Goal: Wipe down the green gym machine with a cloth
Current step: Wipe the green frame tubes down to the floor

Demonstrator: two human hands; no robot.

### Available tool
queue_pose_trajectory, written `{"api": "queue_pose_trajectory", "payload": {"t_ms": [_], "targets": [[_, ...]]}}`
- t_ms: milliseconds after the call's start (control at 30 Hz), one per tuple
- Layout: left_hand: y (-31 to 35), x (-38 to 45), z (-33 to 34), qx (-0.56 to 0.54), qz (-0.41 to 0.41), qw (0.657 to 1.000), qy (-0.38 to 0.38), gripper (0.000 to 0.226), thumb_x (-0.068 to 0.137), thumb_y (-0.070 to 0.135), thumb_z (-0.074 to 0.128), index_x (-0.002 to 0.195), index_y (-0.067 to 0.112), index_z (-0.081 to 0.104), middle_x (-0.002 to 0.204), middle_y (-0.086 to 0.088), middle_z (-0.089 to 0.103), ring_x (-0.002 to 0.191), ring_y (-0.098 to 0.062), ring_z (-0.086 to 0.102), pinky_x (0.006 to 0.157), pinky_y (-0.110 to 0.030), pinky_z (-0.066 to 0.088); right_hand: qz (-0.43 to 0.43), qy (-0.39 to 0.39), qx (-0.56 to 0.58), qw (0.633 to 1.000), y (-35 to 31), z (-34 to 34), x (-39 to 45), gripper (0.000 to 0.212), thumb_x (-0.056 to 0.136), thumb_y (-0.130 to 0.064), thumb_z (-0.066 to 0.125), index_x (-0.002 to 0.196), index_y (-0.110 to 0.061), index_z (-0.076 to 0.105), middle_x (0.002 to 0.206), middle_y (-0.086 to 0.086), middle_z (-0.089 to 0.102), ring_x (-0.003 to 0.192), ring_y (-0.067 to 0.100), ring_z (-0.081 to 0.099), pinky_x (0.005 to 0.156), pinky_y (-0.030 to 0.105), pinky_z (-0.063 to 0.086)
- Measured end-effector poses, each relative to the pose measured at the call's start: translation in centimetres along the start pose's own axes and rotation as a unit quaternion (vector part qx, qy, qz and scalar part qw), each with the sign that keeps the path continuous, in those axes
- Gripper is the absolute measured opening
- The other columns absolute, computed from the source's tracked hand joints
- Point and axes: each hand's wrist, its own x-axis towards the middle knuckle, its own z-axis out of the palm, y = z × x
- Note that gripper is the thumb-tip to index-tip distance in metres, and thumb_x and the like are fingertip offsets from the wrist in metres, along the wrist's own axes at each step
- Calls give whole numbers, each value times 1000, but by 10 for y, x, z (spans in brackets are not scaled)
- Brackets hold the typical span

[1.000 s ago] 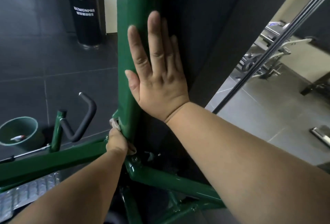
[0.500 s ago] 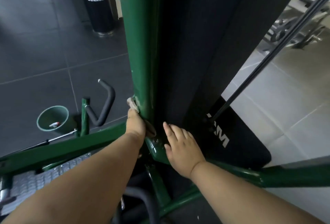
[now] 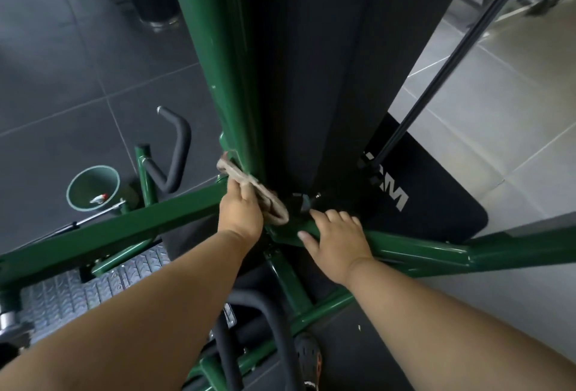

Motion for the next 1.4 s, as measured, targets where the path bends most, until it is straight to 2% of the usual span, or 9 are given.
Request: {"api": "queue_pose_trajectory", "payload": {"t_ms": [100,233,600,700,833,1000,1133,1267,1400], "targets": [[-22,-10,16,173,18,985,20,42,108,42,36,137,14,48,157,-16,46,152,-33,32,125,-46,28,12,27,18,999,-2,0,-3,67,101,-62,27,153,-26,48,136,0,59,122,26,52,107,44,40],[-33,-27,28,248,61,966,33,43,109,34,36,134,3,53,148,-19,55,150,-34,34,123,-44,29,27,51,41,998,2,7,-13,62,101,-56,30,149,-26,53,134,-1,59,121,25,52,107,44,41],[-50,-62,32,431,129,891,-52,65,111,35,27,163,-2,15,173,-19,20,163,-29,9,132,-38,12,64,64,86,992,8,5,-35,62,95,-41,54,155,-30,44,153,-1,46,139,25,39,120,43,30],[-48,-81,38,435,118,889,-78,66,109,36,30,164,2,17,172,-17,24,157,-30,29,125,-35,30,82,65,109,988,11,6,-46,61,94,-40,55,154,-31,47,153,0,46,139,25,39,119,44,31],[-34,-71,24,472,161,866,-43,38,106,40,45,135,19,56,125,-5,70,111,-29,61,77,-37,45,80,69,114,988,13,8,-58,59,94,-40,55,152,-31,48,154,-1,45,140,24,37,119,44,30],[-12,-50,17,520,212,826,-50,42,99,54,54,124,24,69,116,-3,61,107,-30,55,90,-40,45,84,85,130,984,3,7,-61,59,94,-41,57,151,-31,49,153,-1,46,140,24,39,118,44,31],[-14,-54,22,575,229,780,-98,62,102,59,47,155,28,41,142,-7,46,123,-31,47,103,-42,41,89,112,152,978,-15,6,-66,60,91,-38,59,150,-31,49,150,-1,47,136,24,42,115,46,37],[-10,-52,16,544,204,799,-154,66,101,47,48,161,28,29,141,-9,40,126,-33,47,107,-44,43,24,126,136,982,-34,13,-73,65,89,-31,58,153,-27,47,156,-3,43,136,23,44,115,44,38],[5,-39,2,360,125,887,-261,52,95,20,55,146,29,49,125,-4,53,112,-25,61,98,-36,55,-47,109,111,987,-50,21,-67,78,90,-25,57,164,-20,29,172,-5,22,146,23,34,124,42,27]]}}
